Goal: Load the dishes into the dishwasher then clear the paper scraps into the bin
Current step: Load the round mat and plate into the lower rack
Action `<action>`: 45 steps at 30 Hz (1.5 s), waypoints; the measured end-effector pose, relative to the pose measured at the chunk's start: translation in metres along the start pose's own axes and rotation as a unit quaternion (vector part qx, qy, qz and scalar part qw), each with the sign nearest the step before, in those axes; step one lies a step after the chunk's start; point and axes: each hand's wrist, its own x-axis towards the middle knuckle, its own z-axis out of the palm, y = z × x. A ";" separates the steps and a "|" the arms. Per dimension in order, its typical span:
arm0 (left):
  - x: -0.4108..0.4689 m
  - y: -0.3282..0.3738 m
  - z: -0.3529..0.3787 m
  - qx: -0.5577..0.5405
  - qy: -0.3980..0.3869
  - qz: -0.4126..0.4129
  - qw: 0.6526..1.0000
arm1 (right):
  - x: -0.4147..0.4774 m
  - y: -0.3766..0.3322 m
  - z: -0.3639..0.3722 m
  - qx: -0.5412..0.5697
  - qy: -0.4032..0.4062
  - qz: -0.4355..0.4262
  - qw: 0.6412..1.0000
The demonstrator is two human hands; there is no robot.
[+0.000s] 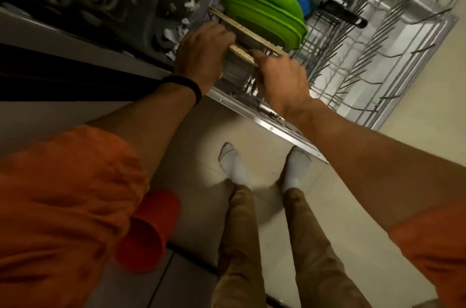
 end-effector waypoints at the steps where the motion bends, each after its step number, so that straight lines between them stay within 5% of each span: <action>1: 0.001 -0.003 0.002 -0.003 0.002 0.002 1.000 | 0.000 -0.001 0.000 0.003 0.003 0.005 1.000; 29: 0.016 -0.028 0.015 -0.009 -0.025 -0.001 1.000 | 0.052 -0.002 0.035 0.013 0.015 0.020 1.000; 35: 0.021 -0.028 0.011 -0.001 -0.051 -0.015 0.999 | 0.034 -0.001 0.032 0.060 0.084 -0.004 0.995; 45: 0.009 -0.004 -0.001 -0.027 -0.042 -0.034 0.998 | 0.027 -0.007 0.007 0.015 0.019 0.017 1.000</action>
